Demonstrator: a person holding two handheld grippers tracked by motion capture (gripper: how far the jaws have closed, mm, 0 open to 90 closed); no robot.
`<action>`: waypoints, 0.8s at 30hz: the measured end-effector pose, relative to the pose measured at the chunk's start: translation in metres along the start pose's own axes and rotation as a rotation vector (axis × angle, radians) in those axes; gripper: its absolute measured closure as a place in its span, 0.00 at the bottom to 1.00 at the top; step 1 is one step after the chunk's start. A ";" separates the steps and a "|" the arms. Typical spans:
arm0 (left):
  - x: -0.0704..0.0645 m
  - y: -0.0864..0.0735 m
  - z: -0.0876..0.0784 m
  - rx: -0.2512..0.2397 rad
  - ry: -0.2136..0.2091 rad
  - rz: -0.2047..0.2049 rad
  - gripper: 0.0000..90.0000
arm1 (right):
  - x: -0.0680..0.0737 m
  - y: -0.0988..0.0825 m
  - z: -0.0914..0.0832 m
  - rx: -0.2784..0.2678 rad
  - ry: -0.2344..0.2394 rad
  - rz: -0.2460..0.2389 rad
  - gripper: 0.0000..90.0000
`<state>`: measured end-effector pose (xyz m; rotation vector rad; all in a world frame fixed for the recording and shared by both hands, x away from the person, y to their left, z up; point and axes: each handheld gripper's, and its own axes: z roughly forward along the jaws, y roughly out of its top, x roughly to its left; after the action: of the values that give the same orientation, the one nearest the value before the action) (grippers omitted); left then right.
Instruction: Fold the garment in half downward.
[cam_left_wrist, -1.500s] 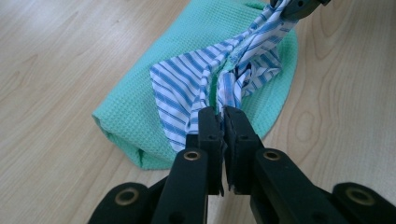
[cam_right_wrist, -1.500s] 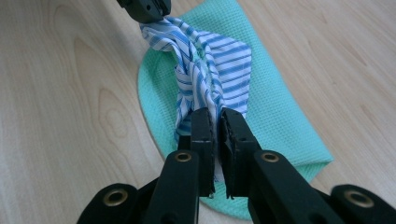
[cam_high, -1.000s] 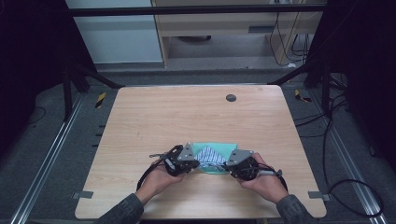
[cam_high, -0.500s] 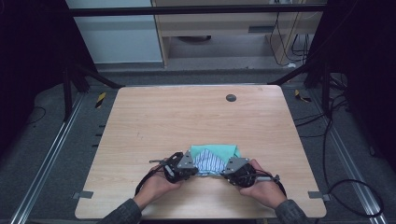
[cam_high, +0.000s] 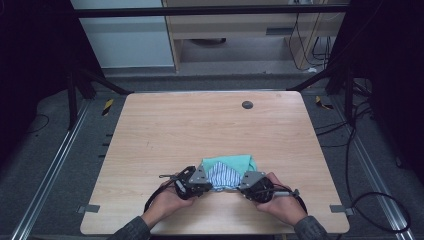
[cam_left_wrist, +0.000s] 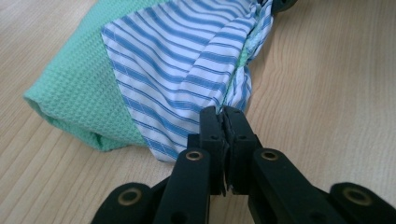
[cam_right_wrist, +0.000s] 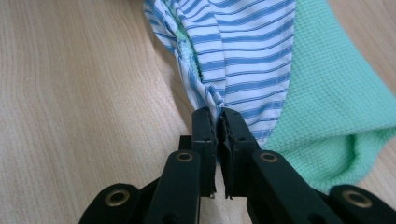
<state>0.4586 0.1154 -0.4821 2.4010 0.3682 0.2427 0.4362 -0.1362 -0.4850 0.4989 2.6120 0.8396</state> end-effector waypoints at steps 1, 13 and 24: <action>0.000 0.000 -0.001 -0.006 0.002 -0.007 0.97 | 0.000 0.000 -0.001 -0.002 0.001 0.004 0.93; -0.009 -0.005 -0.009 -0.034 -0.030 -0.028 0.95 | 0.004 -0.007 -0.010 -0.020 0.012 0.036 0.81; -0.013 -0.010 -0.036 -0.099 0.045 -0.097 0.49 | 0.005 -0.021 -0.029 -0.004 -0.041 0.129 0.33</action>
<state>0.4345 0.1402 -0.4635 2.2762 0.4813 0.2654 0.4145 -0.1644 -0.4769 0.6818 2.5621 0.8653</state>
